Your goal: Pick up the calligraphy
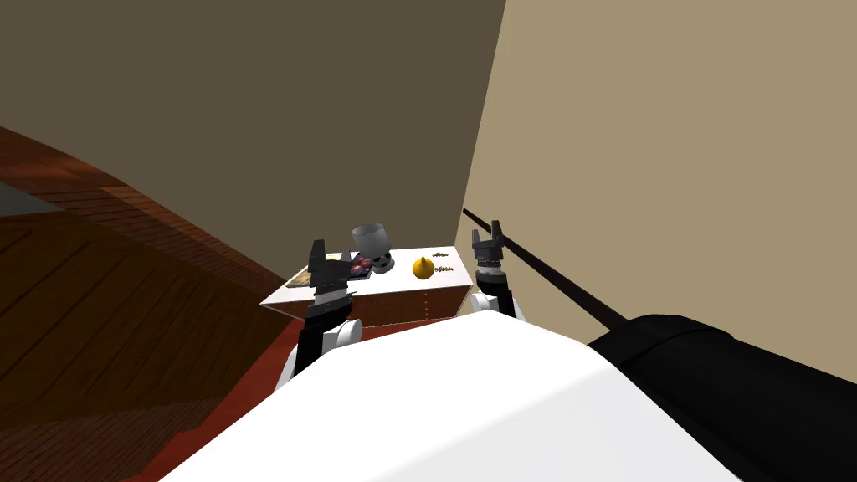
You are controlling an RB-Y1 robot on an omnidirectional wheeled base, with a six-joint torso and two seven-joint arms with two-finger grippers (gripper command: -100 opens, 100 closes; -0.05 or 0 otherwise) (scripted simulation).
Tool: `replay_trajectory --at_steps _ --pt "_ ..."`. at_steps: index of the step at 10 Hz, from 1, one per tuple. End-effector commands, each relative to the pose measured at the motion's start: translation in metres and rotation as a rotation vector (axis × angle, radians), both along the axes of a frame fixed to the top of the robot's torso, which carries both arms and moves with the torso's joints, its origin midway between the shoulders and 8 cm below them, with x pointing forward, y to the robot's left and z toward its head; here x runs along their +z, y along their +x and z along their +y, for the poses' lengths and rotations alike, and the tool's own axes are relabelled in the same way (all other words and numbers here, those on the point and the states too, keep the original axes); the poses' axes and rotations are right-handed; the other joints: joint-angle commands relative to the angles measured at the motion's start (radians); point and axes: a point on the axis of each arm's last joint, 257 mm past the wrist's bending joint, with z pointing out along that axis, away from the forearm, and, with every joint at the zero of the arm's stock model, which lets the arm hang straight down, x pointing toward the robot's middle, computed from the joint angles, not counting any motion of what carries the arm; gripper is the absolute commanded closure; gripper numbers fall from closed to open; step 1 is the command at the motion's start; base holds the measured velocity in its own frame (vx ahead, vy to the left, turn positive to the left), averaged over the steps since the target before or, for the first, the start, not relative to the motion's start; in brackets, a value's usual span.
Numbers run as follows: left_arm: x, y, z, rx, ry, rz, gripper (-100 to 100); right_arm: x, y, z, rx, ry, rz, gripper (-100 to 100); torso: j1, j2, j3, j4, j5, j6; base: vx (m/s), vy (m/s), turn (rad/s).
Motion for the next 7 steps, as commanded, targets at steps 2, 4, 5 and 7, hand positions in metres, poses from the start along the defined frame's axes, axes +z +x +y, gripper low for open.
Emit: replay_trajectory --at_steps 2,4,5,7 --pt "0.0 0.0 0.0 0.0 0.0 0.0 0 -0.011 0.004 0.015 0.041 -0.07 0.031 -100 0.001 0.001 0.001 0.0 0.0 0.0 -0.042 0.038 0.082" --pt "0.0 0.0 0.0 0.0 0.0 0.0 0 -0.029 0.008 0.03 0.083 -0.132 0.072 -100 0.004 0.005 0.003 0.001 0.001 0.0 -0.088 0.086 0.097" --pt "0.0 0.0 0.0 0.0 0.0 0.0 0 -0.029 0.008 0.031 0.088 -0.143 0.074 -100 0.006 0.006 0.004 0.001 0.001 0.0 -0.08 0.075 0.051" --pt "0.0 0.0 0.0 0.0 0.0 0.0 0 -0.057 0.012 0.05 0.142 -0.22 0.132 -100 0.004 0.006 0.003 0.001 0.001 0.0 -0.1 0.072 0.145"
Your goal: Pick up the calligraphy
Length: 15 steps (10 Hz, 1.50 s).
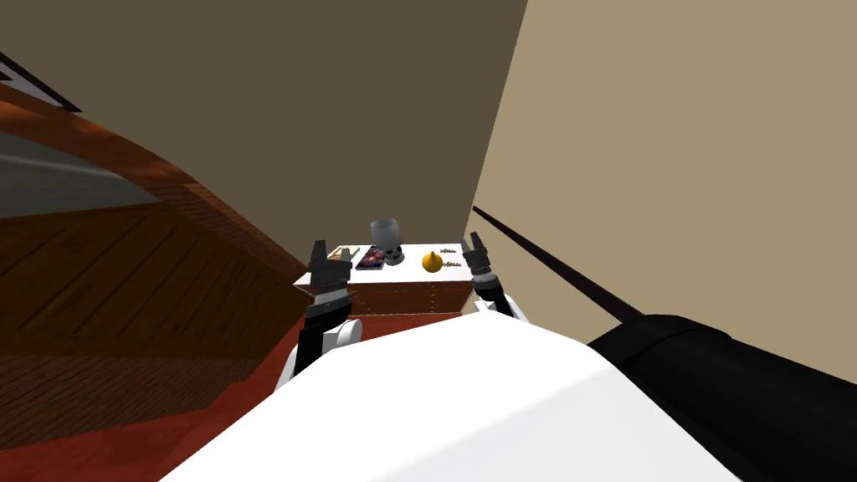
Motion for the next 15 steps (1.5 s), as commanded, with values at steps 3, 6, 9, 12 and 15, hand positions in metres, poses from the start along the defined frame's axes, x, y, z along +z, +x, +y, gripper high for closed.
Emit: replay_trajectory --at_steps 3,6,9,12,15 --pt "0.0 0.0 0.0 0.0 0.0 0.0 0 -0.045 0.0 0.027 0.077 -0.109 0.09 -100 0.001 0.0 0.0 0.0 0.0 0.0 -0.109 0.108 0.132" --pt "0.0 0.0 0.0 0.0 0.0 0.0 0 -0.07 -0.003 0.037 0.12 -0.177 0.137 -100 -0.001 -0.004 -0.002 -0.001 0.0 0.0 -0.038 0.073 0.142" --pt "0.0 0.0 0.0 0.0 0.0 0.0 0 -0.123 -0.011 0.053 0.191 -0.282 0.232 -100 -0.003 -0.005 -0.002 -0.001 0.0 0.001 -0.035 0.079 0.173" --pt "0.0 0.0 0.0 0.0 0.0 0.0 0 -0.153 -0.018 0.058 0.232 -0.346 0.286 -100 0.0 -0.001 -0.001 0.0 0.0 0.0 -0.072 0.088 0.105" --pt "0.0 0.0 0.0 0.0 0.0 0.0 0 -0.212 -0.038 0.064 0.308 -0.461 0.39 -100 -0.002 -0.004 -0.002 -0.001 0.0 0.001 -0.03 0.085 0.211"
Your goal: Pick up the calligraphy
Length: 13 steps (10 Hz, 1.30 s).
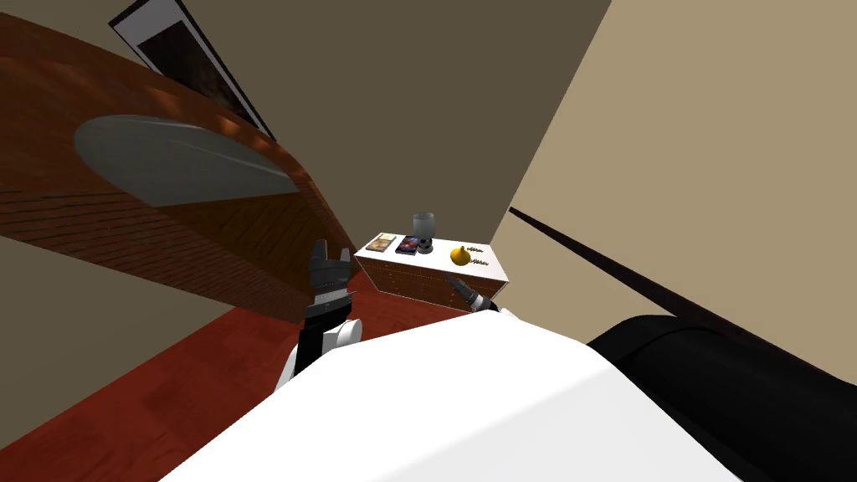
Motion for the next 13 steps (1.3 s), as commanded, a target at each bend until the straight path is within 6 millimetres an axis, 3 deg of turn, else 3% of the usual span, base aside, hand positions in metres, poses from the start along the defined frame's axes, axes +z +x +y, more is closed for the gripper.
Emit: replay_trajectory --at_steps 1,2,3,4,5,8,10,11,12,13 --pt "0.0 0.0 0.0 0.0 0.0 0.0 0 -0.016 -0.008 -0.003 0.02 -0.039 0.033 -100 0.0 0.0 0.0 0.0 0.0 0.0 -0.023 0.066 0.103" --pt "0.0 0.0 0.0 0.0 0.0 0.0 0 -0.045 -0.021 -0.002 0.055 -0.09 0.084 -100 -0.002 0.0 0.0 0.0 0.0 0.001 -0.024 0.081 0.2" --pt "0.0 0.0 0.0 0.0 0.0 0.0 0 -0.048 -0.022 -0.005 0.06 -0.104 0.09 -100 -0.001 0.0 0.0 0.0 0.0 0.0 -0.025 0.068 0.126" --pt "0.0 0.0 0.0 0.0 0.0 0.0 0 -0.073 -0.037 -0.005 0.099 -0.157 0.134 -100 -0.002 0.0 0.0 0.0 0.0 0.001 -0.029 0.09 0.245" --pt "0.0 0.0 0.0 0.0 0.0 0.0 0 -0.08 -0.039 -0.01 0.1 -0.17 0.147 -100 -0.001 0.0 0.0 0.0 0.0 0.0 -0.017 0.06 0.124" --pt "0.0 0.0 0.0 0.0 0.0 0.0 0 -0.131 -0.074 -0.02 0.179 -0.287 0.243 -100 -0.003 0.0 0.0 0.0 0.0 0.001 -0.016 0.06 0.188" --pt "0.0 0.0 0.0 0.0 0.0 0.0 0 -0.141 -0.077 -0.029 0.177 -0.306 0.264 -100 -0.003 0.0 0.0 0.0 0.0 0.001 -0.006 0.034 0.047" --pt "0.0 0.0 0.0 0.0 0.0 0.0 0 -0.163 -0.097 -0.039 0.219 -0.369 0.309 -100 -0.005 -0.001 0.0 0.0 -0.001 0.001 0.016 0.034 0.218" --pt "0.0 0.0 0.0 0.0 0.0 0.0 0 -0.169 -0.098 -0.044 0.214 -0.376 0.323 -100 -0.004 -0.002 -0.001 0.0 -0.001 0.0 0.02 0.026 0.154" --pt "0.0 0.0 0.0 0.0 0.0 0.0 0 -0.184 -0.116 -0.051 0.26 -0.43 0.352 -100 -0.005 -0.002 -0.001 0.0 -0.001 0.001 0.027 0.032 0.232"
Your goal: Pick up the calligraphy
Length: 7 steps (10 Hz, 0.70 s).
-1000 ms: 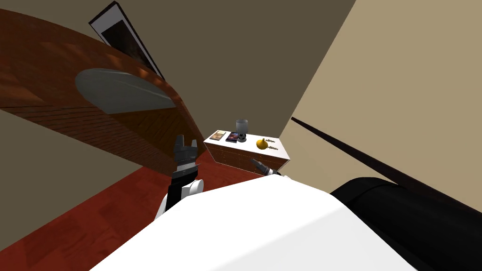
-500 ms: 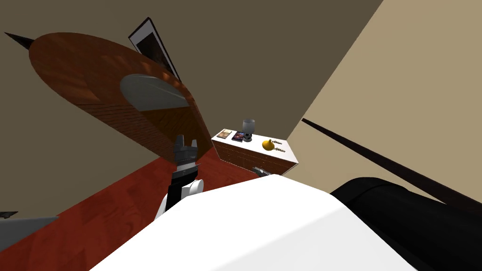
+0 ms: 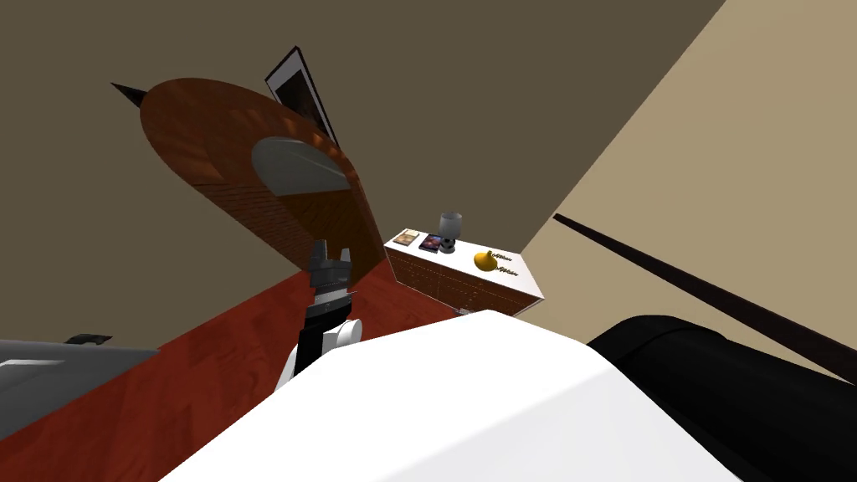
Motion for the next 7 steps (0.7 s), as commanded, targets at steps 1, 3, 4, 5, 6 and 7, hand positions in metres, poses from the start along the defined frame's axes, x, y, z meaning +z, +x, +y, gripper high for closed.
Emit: replay_trajectory --at_steps 1,3,4,5,6,7 --pt "0.0 0.0 0.0 0.0 0.0 0.0 0 -0.019 -0.014 -0.016 0.012 -0.045 0.04 -100 0.0 0.0 0.0 0.0 0.0 0.0 0.025 0.025 0.162" --pt "0.0 0.0 0.0 0.0 0.0 0.0 0 -0.04 -0.036 -0.035 0.048 -0.113 0.092 -100 -0.001 0.0 0.0 0.0 0.0 0.0 0.027 0.013 0.204" --pt "0.0 0.0 0.0 0.0 0.0 0.0 0 -0.055 -0.055 -0.052 0.088 -0.171 0.132 -100 -0.001 0.0 0.0 0.0 0.0 0.001 0.029 0.009 0.215" --pt "0.0 0.0 0.0 0.0 0.0 0.0 0 -0.061 -0.059 -0.06 0.08 -0.185 0.148 -100 -0.001 0.0 0.0 0.0 0.0 0.0 0.025 0.002 0.112" --pt "0.0 0.0 0.0 0.0 0.0 0.0 0 -0.074 -0.078 -0.08 0.115 -0.244 0.189 -100 -0.002 0.0 0.0 0.0 0.0 0.001 0.029 0.003 0.246" --pt "0.0 0.0 0.0 0.0 0.0 0.0 0 -0.081 -0.083 -0.09 0.106 -0.261 0.207 -100 -0.002 0.0 0.0 0.0 0.0 0.0 0.029 -0.009 0.133"
